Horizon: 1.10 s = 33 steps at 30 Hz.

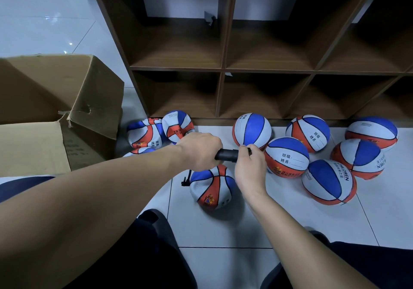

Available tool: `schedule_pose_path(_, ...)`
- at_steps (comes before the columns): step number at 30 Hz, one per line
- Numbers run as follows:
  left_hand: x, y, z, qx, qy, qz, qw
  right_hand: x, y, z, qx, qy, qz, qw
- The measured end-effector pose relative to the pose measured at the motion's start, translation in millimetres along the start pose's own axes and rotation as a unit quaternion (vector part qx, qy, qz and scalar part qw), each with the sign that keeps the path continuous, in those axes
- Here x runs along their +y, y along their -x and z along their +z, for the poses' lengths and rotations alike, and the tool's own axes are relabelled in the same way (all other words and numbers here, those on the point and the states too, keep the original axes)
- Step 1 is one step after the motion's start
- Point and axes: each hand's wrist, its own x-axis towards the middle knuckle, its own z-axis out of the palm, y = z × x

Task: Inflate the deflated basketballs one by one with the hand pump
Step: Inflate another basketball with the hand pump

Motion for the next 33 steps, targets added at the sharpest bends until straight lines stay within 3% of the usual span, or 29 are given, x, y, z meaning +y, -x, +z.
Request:
schedule_pose_path(7,-14.7,-0.8,-2.1,-0.004,0.044,-0.009,0.999,-9.0,-15.3,-13.5,-0.018,0.019,0.000,1.000)
schedule_pose_path(14,-44.7,8.3,-6.4,-0.048,0.054,-0.067,0.995,-4.6,-39.1,-42.5,0.039,-0.082,0.116,0.989)
schedule_pose_path(20,-22.8,3.5,-10.6,-0.020,0.036,-0.049,0.998,-8.5,-26.0,-29.6,0.083,-0.037,0.055,0.994)
schedule_pose_path(33,-1.4,0.3,-6.2,-0.022,0.029,-0.017,0.999,-12.2,-1.8,-3.5,-0.031,-0.011,0.019,0.999)
